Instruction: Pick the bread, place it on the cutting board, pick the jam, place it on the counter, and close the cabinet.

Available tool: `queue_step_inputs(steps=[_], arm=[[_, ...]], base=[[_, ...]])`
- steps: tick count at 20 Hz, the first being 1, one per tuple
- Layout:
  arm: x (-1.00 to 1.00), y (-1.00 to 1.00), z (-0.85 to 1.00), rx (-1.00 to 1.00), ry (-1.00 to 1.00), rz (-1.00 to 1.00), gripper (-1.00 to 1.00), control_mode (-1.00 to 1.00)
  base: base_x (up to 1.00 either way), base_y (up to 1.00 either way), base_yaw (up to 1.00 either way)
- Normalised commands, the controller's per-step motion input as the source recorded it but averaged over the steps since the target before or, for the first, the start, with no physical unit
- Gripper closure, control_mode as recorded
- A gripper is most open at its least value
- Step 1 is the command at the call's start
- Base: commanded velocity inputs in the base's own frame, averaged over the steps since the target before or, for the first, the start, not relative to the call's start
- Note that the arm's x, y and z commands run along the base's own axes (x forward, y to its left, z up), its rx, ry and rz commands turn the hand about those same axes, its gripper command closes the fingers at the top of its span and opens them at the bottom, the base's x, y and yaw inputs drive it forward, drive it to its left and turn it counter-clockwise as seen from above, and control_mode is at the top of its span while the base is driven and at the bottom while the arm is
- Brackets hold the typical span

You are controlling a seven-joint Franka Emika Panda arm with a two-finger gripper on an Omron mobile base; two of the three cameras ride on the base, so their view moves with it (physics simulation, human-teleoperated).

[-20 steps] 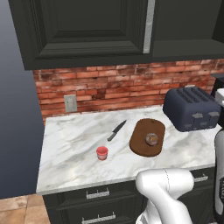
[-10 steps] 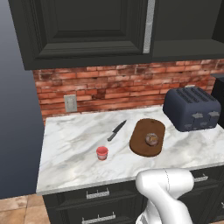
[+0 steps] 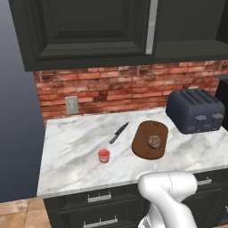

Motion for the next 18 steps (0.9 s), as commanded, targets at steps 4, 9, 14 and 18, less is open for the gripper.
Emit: queue_step_inputs(steps=[4, 9, 14, 18], arm=[[-0.42, -0.07, 0.01, 0.0, 0.0, 0.02, -1.0, -1.0], [-0.27, -0.03, 0.0, 0.0, 0.0, 0.01, -1.0, -1.0], [-0.36, -0.1, 0.0, 0.0, -0.02, 0.01, -1.0, -1.0], [-0.28, -0.16, 0.0, 0.0, -0.06, 0.0, -1.0, -1.0]], base=[[0.0, 0.0, 0.0], [0.0, 0.0, 0.0], [0.0, 0.0, 0.0], [0.0, 0.0, 0.0]])
